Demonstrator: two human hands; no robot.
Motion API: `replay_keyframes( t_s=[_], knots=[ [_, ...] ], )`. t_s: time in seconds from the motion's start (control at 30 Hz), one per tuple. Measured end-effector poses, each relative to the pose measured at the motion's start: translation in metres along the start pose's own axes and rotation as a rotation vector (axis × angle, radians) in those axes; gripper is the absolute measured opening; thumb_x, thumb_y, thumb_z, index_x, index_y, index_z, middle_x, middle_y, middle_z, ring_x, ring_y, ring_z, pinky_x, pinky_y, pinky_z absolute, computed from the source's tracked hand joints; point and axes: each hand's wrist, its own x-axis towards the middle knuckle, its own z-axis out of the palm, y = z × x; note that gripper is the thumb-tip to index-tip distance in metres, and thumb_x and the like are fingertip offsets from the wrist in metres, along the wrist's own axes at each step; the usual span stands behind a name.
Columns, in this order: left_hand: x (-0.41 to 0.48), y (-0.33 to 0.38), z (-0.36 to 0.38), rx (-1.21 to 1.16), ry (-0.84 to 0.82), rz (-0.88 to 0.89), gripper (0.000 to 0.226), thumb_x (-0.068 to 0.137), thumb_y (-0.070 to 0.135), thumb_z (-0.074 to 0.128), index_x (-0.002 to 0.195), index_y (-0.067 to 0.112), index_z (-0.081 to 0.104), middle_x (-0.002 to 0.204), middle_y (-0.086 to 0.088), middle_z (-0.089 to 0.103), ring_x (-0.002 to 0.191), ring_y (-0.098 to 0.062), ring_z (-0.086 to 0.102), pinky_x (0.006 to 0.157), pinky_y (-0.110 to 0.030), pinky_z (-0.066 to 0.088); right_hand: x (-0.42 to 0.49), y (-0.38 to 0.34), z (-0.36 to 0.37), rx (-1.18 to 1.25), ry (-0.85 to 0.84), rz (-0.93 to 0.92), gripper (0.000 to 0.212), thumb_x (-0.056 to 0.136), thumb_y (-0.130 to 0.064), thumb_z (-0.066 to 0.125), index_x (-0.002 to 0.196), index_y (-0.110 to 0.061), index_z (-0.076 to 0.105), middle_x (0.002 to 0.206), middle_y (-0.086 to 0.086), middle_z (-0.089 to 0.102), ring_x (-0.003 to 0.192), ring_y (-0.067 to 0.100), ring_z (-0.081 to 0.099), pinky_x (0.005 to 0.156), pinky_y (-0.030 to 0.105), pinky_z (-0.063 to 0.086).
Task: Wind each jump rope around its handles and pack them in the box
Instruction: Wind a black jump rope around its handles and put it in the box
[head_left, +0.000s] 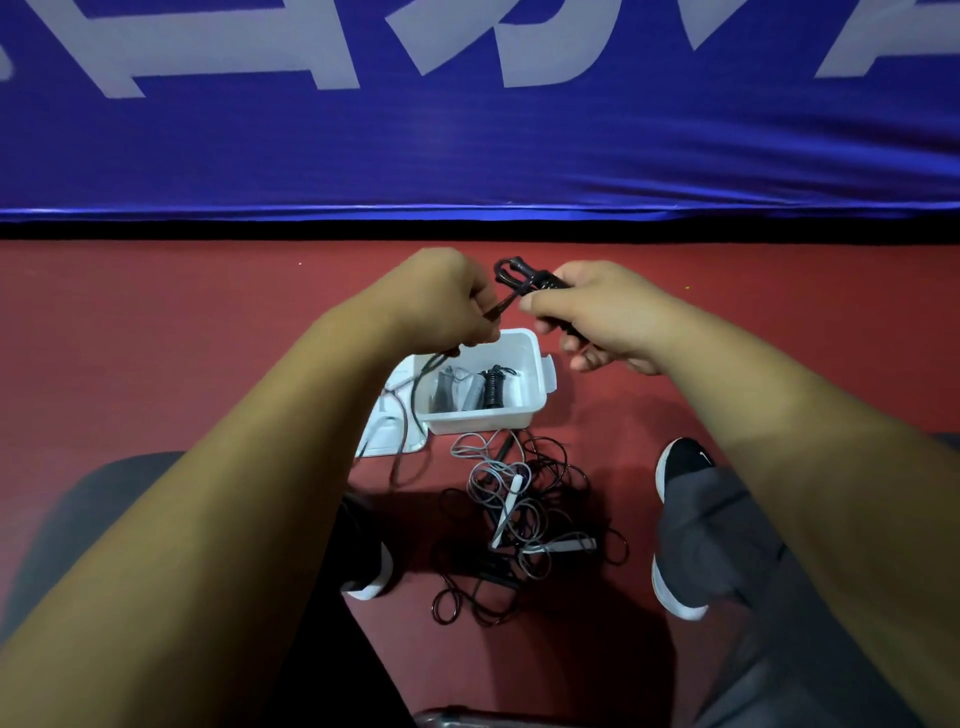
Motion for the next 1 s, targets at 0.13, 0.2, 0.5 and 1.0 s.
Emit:
replay_keyframes(
  t_s=[0.13,0.2,0.5,1.0],
  knots=[
    [0.002,0.0,0.01,-0.11,-0.026,-0.141,0.017,0.104,0.01,0.055,0.098,-0.001,0.067,0.081,-0.022,0.069,0.055,-0.024,0.074,0.048,-0.036,0.061,-0.003,-0.007,0.004,0.138,0.005,-0.002,0.029,0.096,-0.047,0.072,0.106,-0.021,0.064,0.086,-0.002,0.067,0.053,0.01,0.047,0.05,0.024,0.042],
    [0.0,0.005,0.011,-0.216,-0.022,-0.133,0.023,0.108,0.014,0.049,0.102,0.0,0.066,0.078,-0.018,0.063,0.052,-0.024,0.072,0.046,-0.035,0.06,-0.003,-0.009,0.002,0.224,0.05,0.008,0.042,0.096,-0.063,0.067,0.106,-0.022,0.066,0.085,-0.001,0.069,0.051,0.012,0.046,0.051,0.023,0.04],
    [0.005,0.01,0.011,-0.862,-0.012,0.121,0.041,0.113,0.039,0.041,0.102,0.008,0.066,0.066,-0.001,0.048,0.056,-0.017,0.039,0.065,-0.034,0.043,0.004,-0.01,-0.01,0.351,0.16,0.014,0.034,0.101,-0.056,0.061,0.107,-0.023,0.067,0.082,0.002,0.068,0.049,0.014,0.044,0.048,0.022,0.034],
    [0.011,-0.014,0.024,-0.338,-0.076,0.045,0.021,0.102,0.019,0.067,0.119,0.026,0.077,0.095,0.007,0.081,0.081,-0.009,0.067,0.071,-0.037,0.052,-0.01,-0.013,-0.012,0.35,-0.05,-0.02,0.037,0.095,-0.049,0.074,0.114,-0.017,0.067,0.082,0.005,0.064,0.047,0.012,0.037,0.044,0.02,0.026]
  ],
)
